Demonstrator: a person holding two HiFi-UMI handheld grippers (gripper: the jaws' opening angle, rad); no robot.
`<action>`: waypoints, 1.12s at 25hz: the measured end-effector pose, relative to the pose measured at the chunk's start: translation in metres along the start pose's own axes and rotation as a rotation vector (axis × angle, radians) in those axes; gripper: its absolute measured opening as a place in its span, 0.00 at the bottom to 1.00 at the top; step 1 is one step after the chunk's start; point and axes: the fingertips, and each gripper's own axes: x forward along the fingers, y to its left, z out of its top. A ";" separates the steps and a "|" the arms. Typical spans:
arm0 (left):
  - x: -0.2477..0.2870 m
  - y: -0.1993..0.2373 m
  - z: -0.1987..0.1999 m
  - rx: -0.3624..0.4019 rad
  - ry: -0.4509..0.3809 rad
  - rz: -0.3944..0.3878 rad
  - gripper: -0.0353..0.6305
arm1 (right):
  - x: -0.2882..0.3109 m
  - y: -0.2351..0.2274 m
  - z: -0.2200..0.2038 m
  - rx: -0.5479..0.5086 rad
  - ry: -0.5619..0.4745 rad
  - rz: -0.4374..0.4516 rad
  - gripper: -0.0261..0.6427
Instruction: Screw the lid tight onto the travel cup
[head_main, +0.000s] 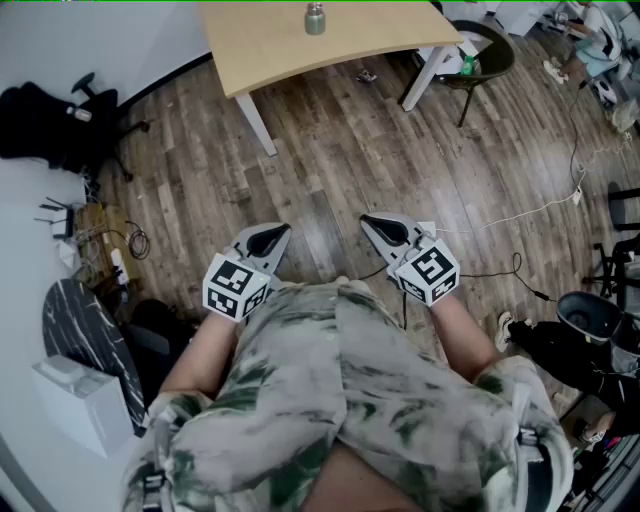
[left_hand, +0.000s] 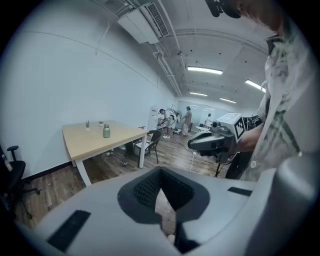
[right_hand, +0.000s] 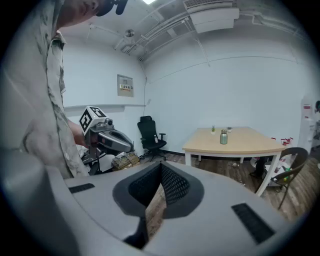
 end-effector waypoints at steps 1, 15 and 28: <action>0.000 0.000 -0.001 0.004 0.002 0.003 0.09 | 0.000 0.000 -0.001 0.001 -0.001 0.001 0.07; 0.029 -0.038 0.004 0.032 0.001 -0.003 0.09 | -0.036 -0.010 -0.021 0.028 -0.016 0.027 0.07; 0.060 -0.010 0.020 0.000 -0.016 0.065 0.22 | -0.038 -0.067 -0.026 0.066 -0.062 -0.050 0.34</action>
